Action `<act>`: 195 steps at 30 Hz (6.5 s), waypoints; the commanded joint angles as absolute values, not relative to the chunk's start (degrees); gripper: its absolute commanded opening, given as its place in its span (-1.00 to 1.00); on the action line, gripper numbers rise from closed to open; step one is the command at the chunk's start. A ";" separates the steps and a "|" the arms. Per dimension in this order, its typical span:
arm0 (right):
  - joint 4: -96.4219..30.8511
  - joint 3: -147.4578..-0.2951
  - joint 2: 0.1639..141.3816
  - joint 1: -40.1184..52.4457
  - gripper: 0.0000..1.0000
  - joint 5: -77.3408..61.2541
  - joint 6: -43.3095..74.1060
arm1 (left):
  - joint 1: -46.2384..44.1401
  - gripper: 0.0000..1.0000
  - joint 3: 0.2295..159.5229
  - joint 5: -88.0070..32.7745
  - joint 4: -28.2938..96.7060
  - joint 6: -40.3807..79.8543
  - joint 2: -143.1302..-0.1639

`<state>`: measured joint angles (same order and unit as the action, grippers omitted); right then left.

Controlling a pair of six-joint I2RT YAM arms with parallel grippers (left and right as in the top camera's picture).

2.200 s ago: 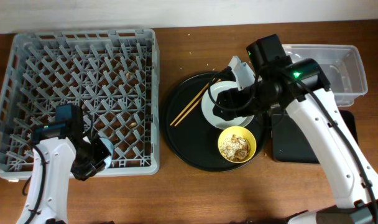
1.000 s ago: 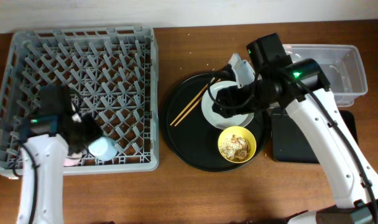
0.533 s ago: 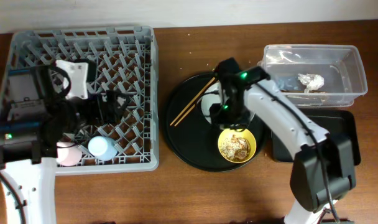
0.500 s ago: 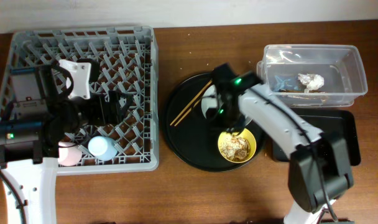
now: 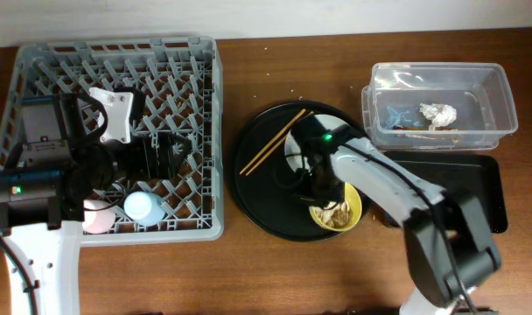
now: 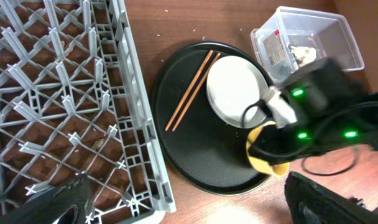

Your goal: Sort waste into correct bins and load items into the dishwasher rack

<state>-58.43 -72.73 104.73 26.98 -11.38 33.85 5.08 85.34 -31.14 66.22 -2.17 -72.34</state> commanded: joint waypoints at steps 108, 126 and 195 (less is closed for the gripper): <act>-3.62 -0.32 0.25 2.22 0.97 9.43 1.93 | 4.89 0.99 85.32 -32.12 66.11 -3.09 -72.40; -3.62 -0.32 0.25 2.22 0.97 9.43 1.93 | -29.63 -0.27 85.17 -13.47 52.88 9.41 -117.14; -3.62 -0.32 0.25 2.22 0.97 9.43 1.93 | -28.71 -1.00 92.14 0.84 39.38 -7.77 -128.62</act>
